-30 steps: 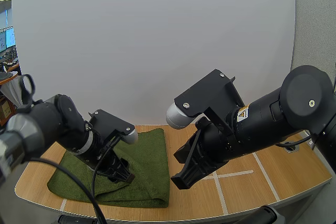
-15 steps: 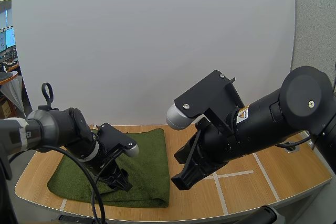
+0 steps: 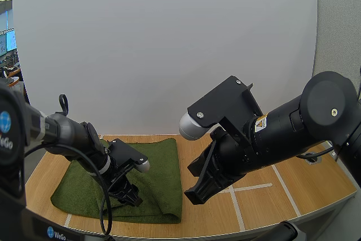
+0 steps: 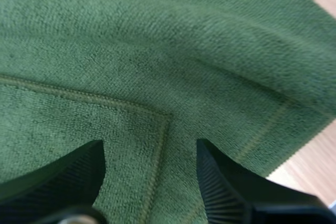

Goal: Fold the towel

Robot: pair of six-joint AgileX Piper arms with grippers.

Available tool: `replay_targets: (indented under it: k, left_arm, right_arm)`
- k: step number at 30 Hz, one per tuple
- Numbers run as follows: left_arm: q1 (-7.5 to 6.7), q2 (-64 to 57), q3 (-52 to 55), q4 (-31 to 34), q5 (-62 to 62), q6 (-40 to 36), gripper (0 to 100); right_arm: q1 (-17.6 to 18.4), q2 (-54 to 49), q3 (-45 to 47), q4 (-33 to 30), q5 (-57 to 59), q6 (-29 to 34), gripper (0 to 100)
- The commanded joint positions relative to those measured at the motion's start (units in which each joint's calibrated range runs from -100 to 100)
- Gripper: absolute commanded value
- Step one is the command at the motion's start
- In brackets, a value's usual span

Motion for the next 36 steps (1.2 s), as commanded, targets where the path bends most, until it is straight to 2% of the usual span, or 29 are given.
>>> replay_targets:
  k: [1,8,15,19,30,32,36]
  left_arm:
    - [-0.23,3.02,0.02,-2.58,-3.49,1.87,84]
    - [-0.23,4.50,-2.82,-5.96,-2.69,3.29,89]
    - [-3.24,5.60,-3.07,-5.08,-7.49,2.33,89]
    - [-3.33,8.19,-3.22,-2.32,-7.96,0.41,89]
    - [-3.33,9.66,-3.22,-2.07,-8.49,0.41,88]
    - [-3.33,9.66,-3.22,-1.96,-8.49,0.41,85]
    - [-3.33,9.66,-3.22,-1.47,-8.49,0.29,69]
  right_arm:
    - [-0.16,-0.53,-0.16,-0.41,0.03,0.42,0]
    - [-0.16,-0.53,-0.16,-0.63,0.03,0.41,0]
    - [-0.16,-0.53,-0.16,-0.63,0.03,0.41,0]
    - [-0.16,-0.53,-0.16,-0.63,0.03,0.41,0]
    - [-0.16,-0.53,-0.16,-0.63,0.03,0.41,0]
    - [-0.16,-0.53,-0.16,-0.63,0.03,0.41,0]
    - [-0.16,-0.53,-0.16,-0.63,0.03,0.41,0]
